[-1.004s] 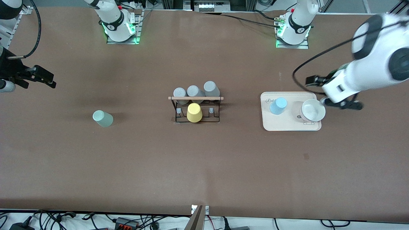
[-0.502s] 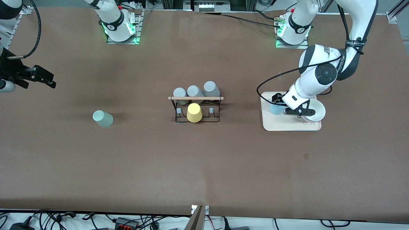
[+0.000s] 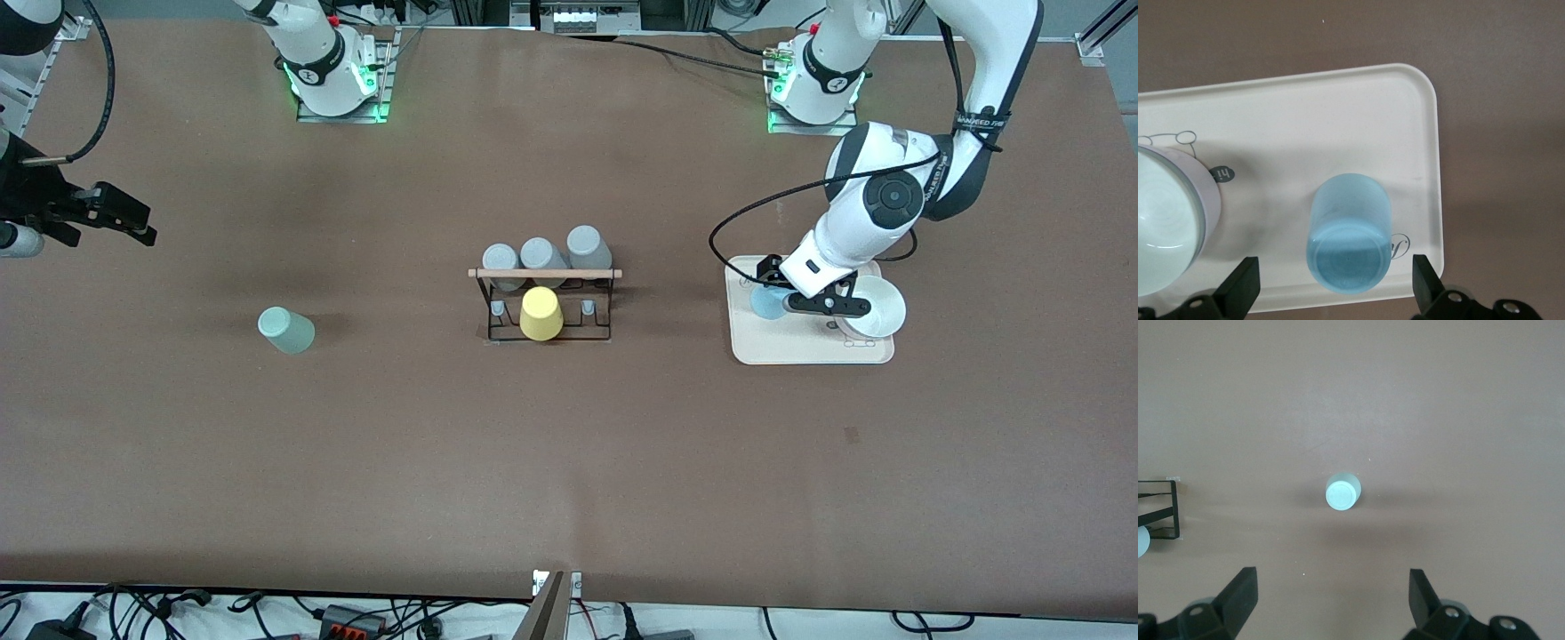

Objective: Hang scattered cups on rack with three cups
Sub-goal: 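Lower the left gripper and grasp the light blue cup, then lift the light blue cup and carry it to the wooden rack, then hang the light blue cup on the rack peg with the left gripper, then release the cup and withdraw the left gripper while the right gripper reaches the teal cup, then grasp the teal cup with the right gripper, then carry the teal cup to the wooden rack with the right gripper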

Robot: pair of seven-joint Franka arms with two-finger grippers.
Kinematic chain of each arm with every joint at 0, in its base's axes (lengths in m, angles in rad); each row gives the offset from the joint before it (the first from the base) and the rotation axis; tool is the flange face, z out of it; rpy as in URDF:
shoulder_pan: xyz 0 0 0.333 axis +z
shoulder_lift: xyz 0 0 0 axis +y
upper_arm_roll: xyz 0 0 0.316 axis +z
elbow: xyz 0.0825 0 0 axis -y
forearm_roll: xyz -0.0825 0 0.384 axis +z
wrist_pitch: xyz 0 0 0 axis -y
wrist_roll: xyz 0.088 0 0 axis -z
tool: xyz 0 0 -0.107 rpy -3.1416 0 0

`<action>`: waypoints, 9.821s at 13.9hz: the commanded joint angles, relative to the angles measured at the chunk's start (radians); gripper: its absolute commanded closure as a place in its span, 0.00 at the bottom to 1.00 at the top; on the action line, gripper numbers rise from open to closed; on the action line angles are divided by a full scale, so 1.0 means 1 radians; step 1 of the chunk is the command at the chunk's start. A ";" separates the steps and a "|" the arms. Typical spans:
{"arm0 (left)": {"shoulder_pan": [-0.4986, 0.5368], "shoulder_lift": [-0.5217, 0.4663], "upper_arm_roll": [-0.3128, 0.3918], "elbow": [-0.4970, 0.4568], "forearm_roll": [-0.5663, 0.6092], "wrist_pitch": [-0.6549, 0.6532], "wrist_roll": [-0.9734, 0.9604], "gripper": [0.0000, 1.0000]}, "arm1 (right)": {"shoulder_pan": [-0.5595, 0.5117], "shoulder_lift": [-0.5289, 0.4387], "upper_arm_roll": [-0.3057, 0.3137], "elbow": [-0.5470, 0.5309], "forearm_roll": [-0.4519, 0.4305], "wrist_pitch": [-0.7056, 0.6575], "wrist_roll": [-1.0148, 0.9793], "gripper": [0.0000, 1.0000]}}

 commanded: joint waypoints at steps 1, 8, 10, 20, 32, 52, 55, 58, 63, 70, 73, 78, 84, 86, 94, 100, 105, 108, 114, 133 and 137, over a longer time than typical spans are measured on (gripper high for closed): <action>0.006 0.003 -0.013 -0.069 0.021 0.116 -0.016 0.00 | -0.002 -0.006 0.000 -0.003 0.001 -0.005 -0.002 0.00; 0.007 0.048 -0.021 -0.095 0.073 0.229 -0.013 0.31 | 0.000 -0.004 0.000 -0.003 0.000 -0.008 -0.003 0.00; 0.009 0.045 -0.021 -0.091 0.078 0.224 -0.012 0.55 | 0.000 -0.004 0.000 -0.003 0.000 -0.010 -0.002 0.00; -0.020 0.185 -0.150 0.638 0.064 -0.385 -0.076 0.70 | -0.005 -0.003 0.000 -0.003 0.000 -0.006 -0.002 0.00; -0.362 0.477 -0.136 1.063 0.076 -0.465 -0.498 0.72 | -0.002 0.033 0.000 -0.003 -0.002 -0.003 -0.005 0.00; -0.458 0.571 -0.135 1.030 0.236 -0.460 -0.558 0.68 | 0.003 0.114 0.000 -0.020 -0.003 -0.002 -0.003 0.00; -0.456 0.575 -0.136 1.030 0.234 -0.448 -0.546 0.68 | 0.003 0.114 0.000 -0.029 -0.003 0.000 -0.003 0.00; -0.456 0.579 -0.136 1.030 0.233 -0.449 -0.555 0.00 | 0.005 0.114 0.000 -0.029 -0.003 0.000 -0.003 0.00; -0.442 0.547 -0.138 1.041 0.233 -0.457 -0.550 0.00 | 0.006 0.122 0.002 -0.029 -0.003 0.000 -0.002 0.00; -0.242 0.338 -0.144 1.043 0.233 -0.679 -0.536 0.00 | 0.032 0.152 0.002 -0.043 -0.003 0.003 0.009 0.00; -0.128 0.258 -0.147 1.043 0.218 -0.790 -0.411 0.00 | 0.035 0.192 0.002 -0.046 -0.006 0.015 0.010 0.00; 0.071 0.149 -0.148 1.041 0.078 -1.017 -0.167 0.00 | 0.047 0.247 0.002 -0.102 -0.031 0.130 0.012 0.00; -0.037 -0.119 0.239 0.743 -0.095 -0.860 0.264 0.00 | 0.063 0.321 0.000 -0.225 -0.034 0.343 0.018 0.00; -0.039 -0.197 0.260 0.635 -0.092 -0.772 0.300 0.00 | 0.064 0.373 -0.001 -0.225 -0.034 0.398 0.020 0.00; -0.033 -0.207 0.249 0.647 0.009 -0.795 0.292 0.00 | 0.046 0.462 -0.009 -0.225 -0.034 0.438 0.050 0.00; -0.033 -0.207 0.249 0.648 0.007 -0.808 0.295 0.00 | 0.047 0.474 -0.011 -0.225 -0.034 0.437 0.053 0.00; -0.034 -0.205 0.246 0.652 0.004 -0.807 0.292 0.00 | 0.046 0.484 -0.011 -0.224 -0.035 0.437 0.052 0.07; -0.040 -0.205 0.246 0.652 0.004 -0.807 0.292 0.00 | 0.046 0.484 -0.009 -0.224 -0.034 0.429 0.053 0.39; -0.034 -0.205 0.247 0.653 0.004 -0.808 0.304 0.00 | 0.049 0.464 -0.009 -0.196 -0.034 0.380 0.044 0.74; -0.051 -0.162 0.244 0.714 0.001 -0.802 0.292 0.00 | 0.408 0.480 0.002 0.348 0.178 -0.005 0.366 0.72; -0.054 -0.162 0.243 0.713 0.000 -0.807 0.294 0.00 | 0.475 0.533 0.003 0.410 0.176 -0.005 0.392 0.72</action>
